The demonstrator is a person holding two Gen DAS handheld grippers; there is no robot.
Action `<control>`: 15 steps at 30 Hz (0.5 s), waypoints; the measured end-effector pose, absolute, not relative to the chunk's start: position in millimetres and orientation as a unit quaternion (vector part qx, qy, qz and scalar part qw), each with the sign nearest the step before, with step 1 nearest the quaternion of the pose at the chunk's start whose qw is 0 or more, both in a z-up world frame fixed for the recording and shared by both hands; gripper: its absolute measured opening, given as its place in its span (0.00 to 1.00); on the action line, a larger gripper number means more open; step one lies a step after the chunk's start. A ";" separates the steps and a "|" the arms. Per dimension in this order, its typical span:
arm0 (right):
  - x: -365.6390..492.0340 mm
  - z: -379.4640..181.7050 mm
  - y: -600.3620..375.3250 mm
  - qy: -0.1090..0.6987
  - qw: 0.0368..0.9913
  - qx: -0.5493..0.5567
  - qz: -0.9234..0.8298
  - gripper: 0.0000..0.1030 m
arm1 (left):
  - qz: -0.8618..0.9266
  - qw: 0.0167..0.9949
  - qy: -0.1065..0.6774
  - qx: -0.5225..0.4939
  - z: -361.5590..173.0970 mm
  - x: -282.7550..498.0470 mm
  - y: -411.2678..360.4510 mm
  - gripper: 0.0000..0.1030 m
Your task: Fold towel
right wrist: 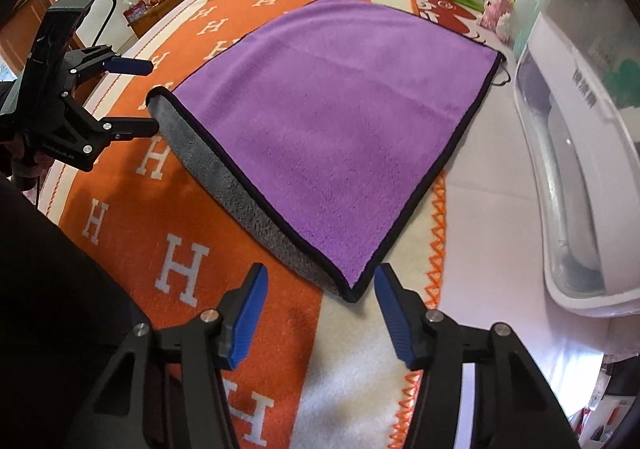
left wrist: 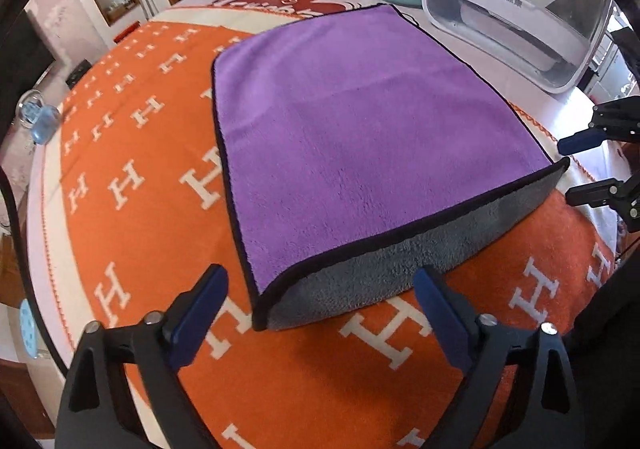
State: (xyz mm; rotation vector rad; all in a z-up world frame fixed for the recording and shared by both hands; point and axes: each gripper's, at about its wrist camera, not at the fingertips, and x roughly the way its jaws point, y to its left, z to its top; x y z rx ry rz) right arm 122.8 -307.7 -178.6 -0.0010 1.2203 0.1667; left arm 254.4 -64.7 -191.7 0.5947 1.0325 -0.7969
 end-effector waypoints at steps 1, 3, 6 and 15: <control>123.7 -179.4 -307.4 0.574 0.815 0.000 0.079 0.52 | -0.368 0.750 0.478 0.272 -194.6 255.7 -65.0 0.82; 125.1 -181.5 -307.3 0.577 0.813 0.001 0.078 0.50 | -0.372 0.744 0.484 0.271 -197.9 257.2 -64.8 0.78; 125.7 -182.7 -307.4 0.578 0.813 0.004 0.076 0.47 | -0.371 0.740 0.493 0.267 -203.0 260.4 -63.3 0.70; 126.8 -182.6 -307.0 0.578 0.813 0.002 0.072 0.32 | -0.375 0.735 0.503 0.259 -207.1 265.5 -58.6 0.43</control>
